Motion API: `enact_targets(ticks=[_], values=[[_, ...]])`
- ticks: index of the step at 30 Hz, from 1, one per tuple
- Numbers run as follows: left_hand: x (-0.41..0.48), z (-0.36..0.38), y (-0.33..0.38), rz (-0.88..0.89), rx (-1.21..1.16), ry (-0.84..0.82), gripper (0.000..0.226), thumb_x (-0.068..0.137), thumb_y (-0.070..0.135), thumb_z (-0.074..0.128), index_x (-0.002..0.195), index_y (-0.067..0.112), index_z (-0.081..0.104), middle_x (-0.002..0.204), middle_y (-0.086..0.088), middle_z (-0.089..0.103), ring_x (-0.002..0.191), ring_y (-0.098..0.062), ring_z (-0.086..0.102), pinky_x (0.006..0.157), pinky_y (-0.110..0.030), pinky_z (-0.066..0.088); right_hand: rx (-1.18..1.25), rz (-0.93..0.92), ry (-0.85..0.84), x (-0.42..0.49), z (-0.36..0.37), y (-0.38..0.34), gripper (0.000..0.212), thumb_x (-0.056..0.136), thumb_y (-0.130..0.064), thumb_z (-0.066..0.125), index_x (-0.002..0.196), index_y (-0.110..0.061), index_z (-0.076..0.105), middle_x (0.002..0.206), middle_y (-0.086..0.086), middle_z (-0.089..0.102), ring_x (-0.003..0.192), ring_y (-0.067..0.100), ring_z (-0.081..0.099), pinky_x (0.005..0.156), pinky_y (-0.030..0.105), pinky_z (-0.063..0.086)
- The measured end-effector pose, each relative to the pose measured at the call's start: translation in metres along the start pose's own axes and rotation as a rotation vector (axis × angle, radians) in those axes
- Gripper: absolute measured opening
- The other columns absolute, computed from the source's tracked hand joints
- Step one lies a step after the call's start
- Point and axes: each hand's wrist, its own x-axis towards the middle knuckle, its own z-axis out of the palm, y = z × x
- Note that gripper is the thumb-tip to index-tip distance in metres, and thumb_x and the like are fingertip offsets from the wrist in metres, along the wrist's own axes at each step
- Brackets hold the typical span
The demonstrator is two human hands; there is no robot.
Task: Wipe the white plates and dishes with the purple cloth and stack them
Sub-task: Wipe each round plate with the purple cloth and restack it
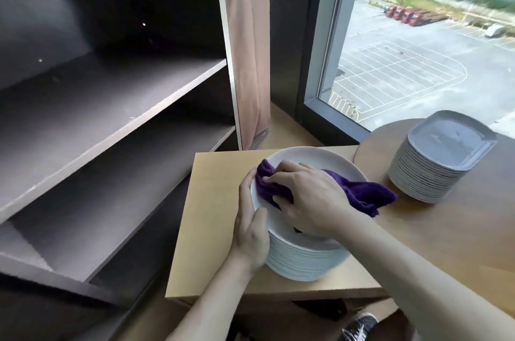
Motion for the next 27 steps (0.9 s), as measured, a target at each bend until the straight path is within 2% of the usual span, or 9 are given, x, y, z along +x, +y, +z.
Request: enact_targets(ticks=[4,8,12,16,18,20,24,27], values=[[0.000,-0.001,0.005,-0.044,-0.056,0.016,0.068,0.082,0.011,0.038,0.148,0.026,0.038,0.142,0.003,0.056,0.131,-0.012,0.054,0.109,-0.031,0.045,0.094,-0.038,-0.081,-0.017,-0.011,-0.006,0.037,0.097,-0.035,0.057,0.132,-0.036,0.067,0.115,-0.016,0.058,0.105,0.015,0.057,0.085,0.038,0.050],[0.000,0.007,0.012,-0.108,-0.134,0.093,0.068,0.074,0.012,0.040,0.139,0.029,0.049,0.128,0.010,0.066,0.122,-0.013,0.060,0.098,-0.031,0.053,0.040,-0.051,-0.150,-0.037,-0.023,-0.005,0.030,0.096,-0.035,0.054,0.123,-0.036,0.069,0.106,-0.012,0.054,0.099,0.018,0.058,0.079,0.040,0.050],[-0.001,0.016,0.016,-0.126,-0.163,0.170,0.064,0.075,0.017,0.039,0.137,0.027,0.052,0.131,0.000,0.063,0.120,-0.021,0.062,0.096,-0.038,0.057,-0.092,-0.091,-0.169,-0.055,-0.032,-0.001,0.023,0.095,-0.034,0.052,0.112,-0.032,0.068,0.099,-0.010,0.048,0.093,0.022,0.054,0.073,0.038,0.045],[0.001,0.020,0.018,-0.124,-0.138,0.194,0.059,0.075,0.019,0.039,0.132,0.028,0.053,0.130,0.001,0.062,0.118,-0.020,0.062,0.088,-0.030,0.057,-0.109,-0.061,-0.157,-0.062,-0.041,0.009,0.023,0.096,-0.034,0.052,0.113,-0.032,0.067,0.098,-0.009,0.050,0.092,0.022,0.054,0.065,0.036,0.041],[0.001,0.020,0.018,-0.125,-0.122,0.194,0.058,0.076,0.019,0.038,0.131,0.028,0.053,0.131,-0.001,0.062,0.119,-0.021,0.061,0.089,-0.030,0.056,-0.118,-0.049,-0.149,-0.063,-0.041,0.008,0.019,0.096,-0.034,0.052,0.108,-0.031,0.066,0.095,-0.009,0.049,0.089,0.022,0.053,0.058,0.033,0.033],[0.002,0.020,0.019,-0.133,-0.113,0.183,0.057,0.076,0.019,0.038,0.130,0.029,0.053,0.132,-0.002,0.061,0.121,-0.024,0.060,0.094,-0.037,0.057,-0.140,-0.028,-0.138,-0.063,-0.039,0.005,0.015,0.096,-0.032,0.053,0.104,-0.028,0.065,0.092,-0.008,0.046,0.086,0.022,0.051,0.055,0.033,0.027],[0.004,0.019,0.018,-0.145,-0.095,0.157,0.058,0.077,0.020,0.039,0.132,0.030,0.052,0.135,-0.004,0.060,0.123,-0.026,0.059,0.102,-0.049,0.054,-0.154,0.029,-0.108,-0.063,-0.035,0.003,0.010,0.095,-0.031,0.056,0.099,-0.026,0.064,0.090,-0.008,0.045,0.082,0.021,0.049,0.054,0.032,0.024],[0.010,0.017,0.017,-0.153,-0.095,0.132,0.059,0.077,0.020,0.039,0.134,0.028,0.051,0.136,-0.004,0.059,0.122,-0.026,0.059,0.101,-0.046,0.055,-0.142,0.062,-0.087,-0.062,-0.033,0.001,0.008,0.094,-0.031,0.056,0.093,-0.025,0.061,0.086,-0.008,0.042,0.079,0.020,0.048,0.052,0.030,0.021]])
